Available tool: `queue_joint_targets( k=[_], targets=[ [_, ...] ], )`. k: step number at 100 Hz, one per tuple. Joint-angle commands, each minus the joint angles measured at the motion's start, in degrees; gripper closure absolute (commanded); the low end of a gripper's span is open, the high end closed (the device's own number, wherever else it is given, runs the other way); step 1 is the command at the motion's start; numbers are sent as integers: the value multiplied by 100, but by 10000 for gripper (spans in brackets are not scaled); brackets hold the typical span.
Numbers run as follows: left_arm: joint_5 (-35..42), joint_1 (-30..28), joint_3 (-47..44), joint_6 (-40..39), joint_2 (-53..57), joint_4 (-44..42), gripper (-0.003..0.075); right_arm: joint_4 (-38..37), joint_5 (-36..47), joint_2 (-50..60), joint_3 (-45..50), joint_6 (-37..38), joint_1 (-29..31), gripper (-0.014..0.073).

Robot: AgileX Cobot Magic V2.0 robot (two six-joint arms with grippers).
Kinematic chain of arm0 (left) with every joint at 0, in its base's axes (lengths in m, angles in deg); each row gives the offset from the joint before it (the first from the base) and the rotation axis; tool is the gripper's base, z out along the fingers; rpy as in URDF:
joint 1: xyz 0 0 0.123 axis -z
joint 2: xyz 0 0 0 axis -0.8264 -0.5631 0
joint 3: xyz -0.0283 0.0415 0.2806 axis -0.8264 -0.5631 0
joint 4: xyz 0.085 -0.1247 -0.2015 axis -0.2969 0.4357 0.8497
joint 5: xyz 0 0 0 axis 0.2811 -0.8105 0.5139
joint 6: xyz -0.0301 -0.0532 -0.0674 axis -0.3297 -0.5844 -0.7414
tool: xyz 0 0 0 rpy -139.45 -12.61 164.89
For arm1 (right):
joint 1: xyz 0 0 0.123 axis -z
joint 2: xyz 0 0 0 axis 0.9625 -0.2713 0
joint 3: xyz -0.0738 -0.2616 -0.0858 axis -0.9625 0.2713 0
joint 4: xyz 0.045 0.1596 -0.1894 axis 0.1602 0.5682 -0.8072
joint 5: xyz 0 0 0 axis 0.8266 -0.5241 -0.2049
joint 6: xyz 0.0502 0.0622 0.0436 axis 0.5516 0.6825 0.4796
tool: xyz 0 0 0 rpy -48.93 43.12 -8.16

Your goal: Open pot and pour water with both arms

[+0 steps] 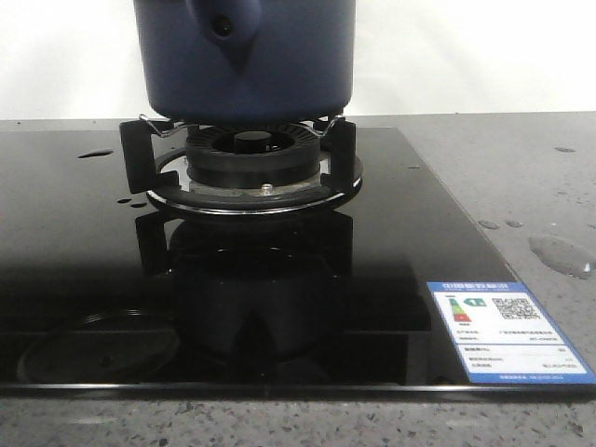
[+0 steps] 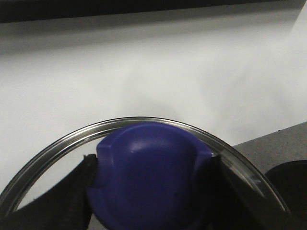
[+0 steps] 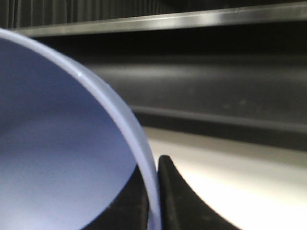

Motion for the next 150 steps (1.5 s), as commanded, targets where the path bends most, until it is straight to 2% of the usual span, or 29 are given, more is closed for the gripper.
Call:
queue_joint_targets(
  k=[1,22,113,120,127,139,150],
  targets=[
    [31,-1,192,-63,199,366,403,-86,724,311,-191,21,-1,651],
    [31,-1,192,-63,199,401,403,-140,967,311,-217,21,-1,650],
    [-57,-1,192,-63,199,401,403,-149,482,370,-320,21,10,650],
    [-267,-1,249,-63,199,401,403,-149,12,530,-320,21,51,650],
    [-449,22,332,-63,199,401,403,-137,-882,755,-413,21,173,650],
    [-758,153,460,-63,199,435,403,133,-3261,1141,-834,21,563,650],
    [-845,332,555,-63,199,582,403,470,-5221,1373,-1297,21,1198,649]
  ],
)
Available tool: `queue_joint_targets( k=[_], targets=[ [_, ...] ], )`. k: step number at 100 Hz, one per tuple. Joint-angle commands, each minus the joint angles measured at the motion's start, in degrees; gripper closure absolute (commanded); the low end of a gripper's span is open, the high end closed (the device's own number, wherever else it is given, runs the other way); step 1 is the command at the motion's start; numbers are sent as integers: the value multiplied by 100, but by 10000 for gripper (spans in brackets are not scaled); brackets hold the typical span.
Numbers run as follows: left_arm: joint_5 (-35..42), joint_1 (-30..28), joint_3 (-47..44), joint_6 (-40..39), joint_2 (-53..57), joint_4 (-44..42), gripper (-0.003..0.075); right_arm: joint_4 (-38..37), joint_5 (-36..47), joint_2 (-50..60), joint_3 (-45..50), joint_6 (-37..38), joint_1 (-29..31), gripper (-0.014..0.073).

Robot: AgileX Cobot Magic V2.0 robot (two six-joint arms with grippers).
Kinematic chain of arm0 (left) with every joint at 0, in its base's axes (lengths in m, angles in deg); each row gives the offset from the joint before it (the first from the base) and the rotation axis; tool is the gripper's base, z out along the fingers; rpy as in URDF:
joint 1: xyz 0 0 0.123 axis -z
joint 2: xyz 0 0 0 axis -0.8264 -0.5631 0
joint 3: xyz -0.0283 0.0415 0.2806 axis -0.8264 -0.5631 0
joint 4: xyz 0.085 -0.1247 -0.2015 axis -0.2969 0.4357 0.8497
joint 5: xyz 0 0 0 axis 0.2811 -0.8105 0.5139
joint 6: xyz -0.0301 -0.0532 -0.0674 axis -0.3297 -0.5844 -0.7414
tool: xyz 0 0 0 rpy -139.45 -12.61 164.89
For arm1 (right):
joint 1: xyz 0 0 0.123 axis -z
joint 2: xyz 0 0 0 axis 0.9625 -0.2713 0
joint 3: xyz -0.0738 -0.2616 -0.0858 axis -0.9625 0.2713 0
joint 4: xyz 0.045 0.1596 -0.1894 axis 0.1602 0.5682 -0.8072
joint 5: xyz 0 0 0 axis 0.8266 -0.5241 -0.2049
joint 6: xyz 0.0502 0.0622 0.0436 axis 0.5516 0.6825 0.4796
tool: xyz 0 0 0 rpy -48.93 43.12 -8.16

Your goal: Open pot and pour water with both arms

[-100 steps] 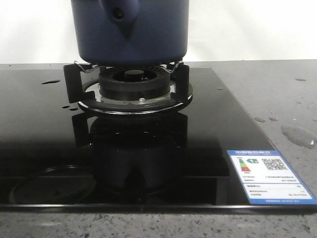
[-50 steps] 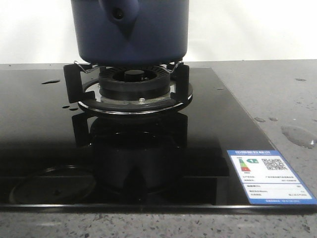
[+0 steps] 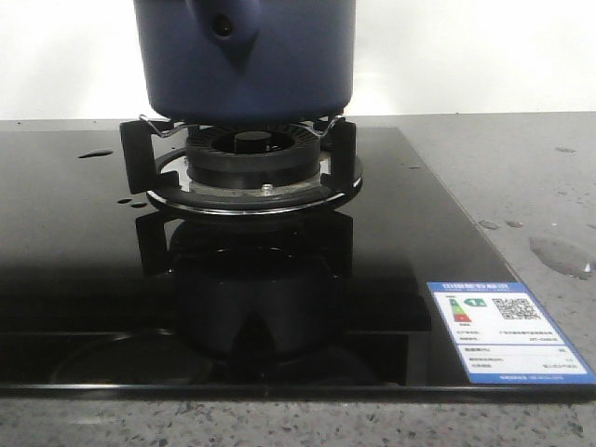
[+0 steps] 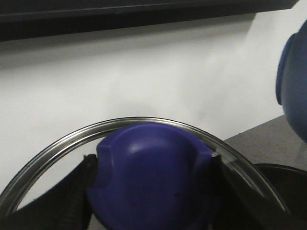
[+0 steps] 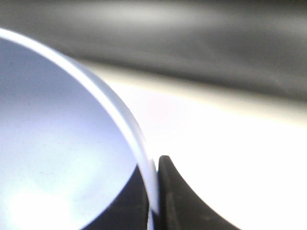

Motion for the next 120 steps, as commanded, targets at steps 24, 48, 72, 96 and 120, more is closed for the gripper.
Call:
queue_joint_targets(
  k=[24,48,72,96,120],
  targets=[
    [-95,747,355,-63,188,602,403,369,-5709,311,-1238,674,2073,649],
    [54,1186,355,-24,188,602,403,-414,-6250,185,-352,1011,2505,649],
    [66,1252,355,-24,188,602,403,-864,-5845,74,185,1119,2505,649],
    [66,1252,355,-24,188,602,403,-753,-5604,-262,222,1119,2505,649],
    [66,1252,355,-24,188,602,403,-745,-5517,-414,222,1119,2505,649]
  ],
)
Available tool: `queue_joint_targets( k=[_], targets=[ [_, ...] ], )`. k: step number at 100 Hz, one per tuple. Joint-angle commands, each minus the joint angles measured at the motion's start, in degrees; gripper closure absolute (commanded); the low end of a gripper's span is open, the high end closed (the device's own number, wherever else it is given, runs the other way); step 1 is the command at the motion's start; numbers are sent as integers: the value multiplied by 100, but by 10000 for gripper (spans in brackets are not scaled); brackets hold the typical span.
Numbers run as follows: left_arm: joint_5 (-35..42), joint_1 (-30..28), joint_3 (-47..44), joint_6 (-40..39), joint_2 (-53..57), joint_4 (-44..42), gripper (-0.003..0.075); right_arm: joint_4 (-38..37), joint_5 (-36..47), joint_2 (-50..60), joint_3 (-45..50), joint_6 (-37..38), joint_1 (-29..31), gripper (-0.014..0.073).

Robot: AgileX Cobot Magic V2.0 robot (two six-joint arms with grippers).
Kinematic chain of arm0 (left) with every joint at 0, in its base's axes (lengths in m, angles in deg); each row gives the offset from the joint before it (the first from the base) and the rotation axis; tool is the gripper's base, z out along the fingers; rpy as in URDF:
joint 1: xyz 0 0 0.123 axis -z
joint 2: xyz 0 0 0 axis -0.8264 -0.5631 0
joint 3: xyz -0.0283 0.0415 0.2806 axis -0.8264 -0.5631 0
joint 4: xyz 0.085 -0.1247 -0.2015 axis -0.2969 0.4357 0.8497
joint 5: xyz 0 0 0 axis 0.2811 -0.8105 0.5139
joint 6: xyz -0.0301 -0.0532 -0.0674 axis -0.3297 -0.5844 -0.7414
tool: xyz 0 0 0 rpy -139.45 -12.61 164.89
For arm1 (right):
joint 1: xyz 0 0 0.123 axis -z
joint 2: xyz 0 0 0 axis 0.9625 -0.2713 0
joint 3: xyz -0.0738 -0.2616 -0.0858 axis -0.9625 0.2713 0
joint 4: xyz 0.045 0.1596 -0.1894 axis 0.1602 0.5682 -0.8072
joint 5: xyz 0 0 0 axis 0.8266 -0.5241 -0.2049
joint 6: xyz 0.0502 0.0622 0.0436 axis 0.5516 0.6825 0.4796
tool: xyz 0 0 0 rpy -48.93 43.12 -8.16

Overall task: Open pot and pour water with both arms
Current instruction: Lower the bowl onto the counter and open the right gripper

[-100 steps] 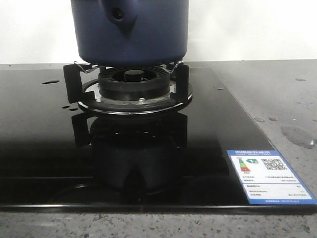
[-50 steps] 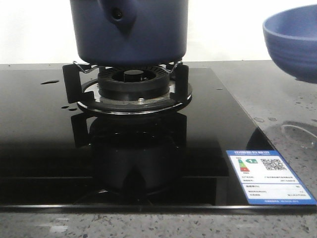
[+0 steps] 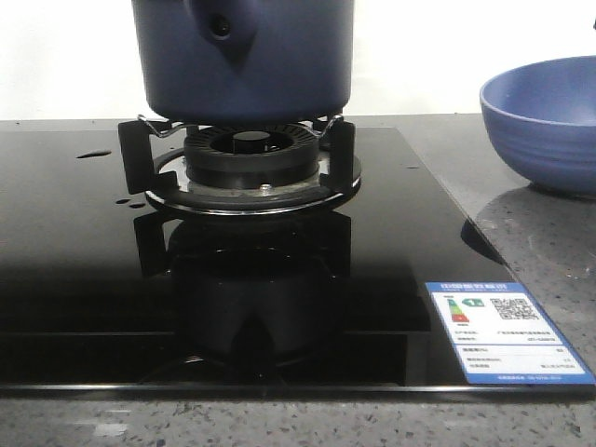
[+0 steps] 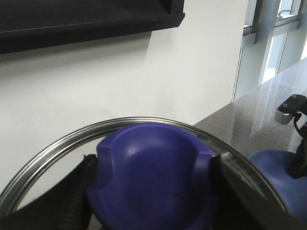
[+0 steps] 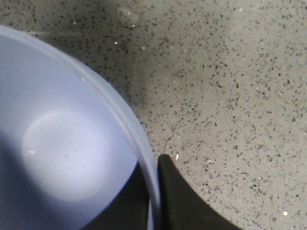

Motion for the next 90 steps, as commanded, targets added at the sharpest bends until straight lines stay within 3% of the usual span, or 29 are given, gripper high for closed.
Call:
queue_joint_targets(
  k=[1,13,28,35,90],
  targets=[
    [78,53,250,-24,188,446,403,14,255,135,-135,10,27,649],
    [78,53,250,-24,188,446,403,14,267,84,-135,-2,27,571],
    [53,53,250,-24,188,446,403,14,243,109,-159,-2,70,212],
    [18,53,250,-24,188,446,403,14,122,187,-232,-34,125,123],
    [11,618,250,-24,-767,418,403,165,-44,1698,-670,-206,161,117]
  ],
)
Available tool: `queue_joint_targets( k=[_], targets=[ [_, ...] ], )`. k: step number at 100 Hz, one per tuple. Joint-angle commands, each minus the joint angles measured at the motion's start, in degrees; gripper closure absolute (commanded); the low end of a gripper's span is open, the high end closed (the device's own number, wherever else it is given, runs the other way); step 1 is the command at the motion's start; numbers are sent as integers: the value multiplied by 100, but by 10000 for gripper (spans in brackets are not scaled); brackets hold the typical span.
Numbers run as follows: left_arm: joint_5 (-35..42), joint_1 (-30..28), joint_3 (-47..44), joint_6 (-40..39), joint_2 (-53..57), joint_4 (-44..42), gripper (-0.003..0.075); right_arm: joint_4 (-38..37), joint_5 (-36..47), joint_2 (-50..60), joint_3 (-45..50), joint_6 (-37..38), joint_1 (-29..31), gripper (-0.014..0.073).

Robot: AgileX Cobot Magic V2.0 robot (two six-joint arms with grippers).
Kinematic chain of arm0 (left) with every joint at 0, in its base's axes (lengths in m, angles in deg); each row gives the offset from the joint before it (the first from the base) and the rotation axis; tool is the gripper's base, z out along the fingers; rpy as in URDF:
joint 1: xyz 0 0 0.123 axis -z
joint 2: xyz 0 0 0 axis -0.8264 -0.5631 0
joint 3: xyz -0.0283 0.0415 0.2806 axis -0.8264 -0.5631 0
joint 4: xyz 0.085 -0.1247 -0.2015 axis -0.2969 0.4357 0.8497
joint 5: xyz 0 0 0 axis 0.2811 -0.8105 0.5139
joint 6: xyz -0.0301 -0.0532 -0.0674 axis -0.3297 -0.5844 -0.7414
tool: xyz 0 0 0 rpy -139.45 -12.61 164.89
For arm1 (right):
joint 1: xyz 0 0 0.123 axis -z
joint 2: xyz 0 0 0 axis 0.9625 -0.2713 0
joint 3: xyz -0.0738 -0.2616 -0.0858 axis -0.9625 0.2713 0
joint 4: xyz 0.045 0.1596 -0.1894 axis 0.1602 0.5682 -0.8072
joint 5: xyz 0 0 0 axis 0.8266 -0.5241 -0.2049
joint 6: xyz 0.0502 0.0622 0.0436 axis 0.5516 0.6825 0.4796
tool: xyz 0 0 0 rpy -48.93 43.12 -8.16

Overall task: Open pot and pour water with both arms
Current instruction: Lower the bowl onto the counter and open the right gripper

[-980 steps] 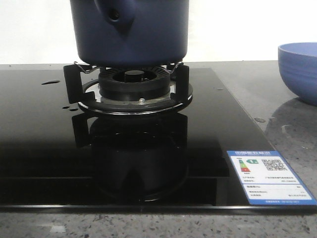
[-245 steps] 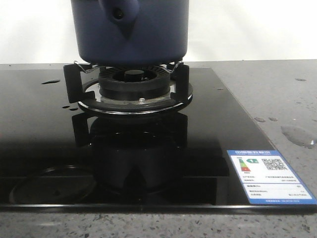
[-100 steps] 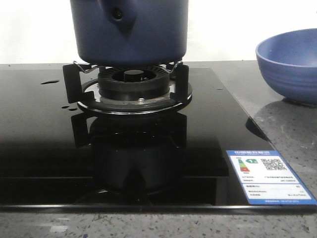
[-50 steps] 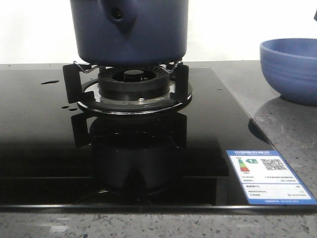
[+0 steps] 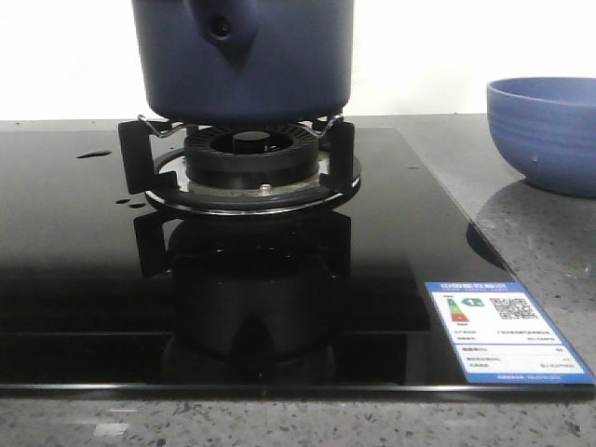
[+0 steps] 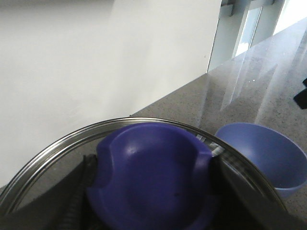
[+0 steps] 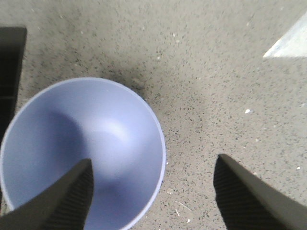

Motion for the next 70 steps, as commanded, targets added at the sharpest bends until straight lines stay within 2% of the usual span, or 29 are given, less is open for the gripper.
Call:
queue_joint_targets(
  k=[1,46,70],
  targets=[
    [35,65,236,-24,54,392,403,15,248,249,-183,-121,27,117],
    [-290,78,236,-8,-365,353,403,78,424,291,-183,-121,27,117],
    [-716,78,236,-8,-354,353,403,78,428,291,-183,-150,27,117]
  ],
)
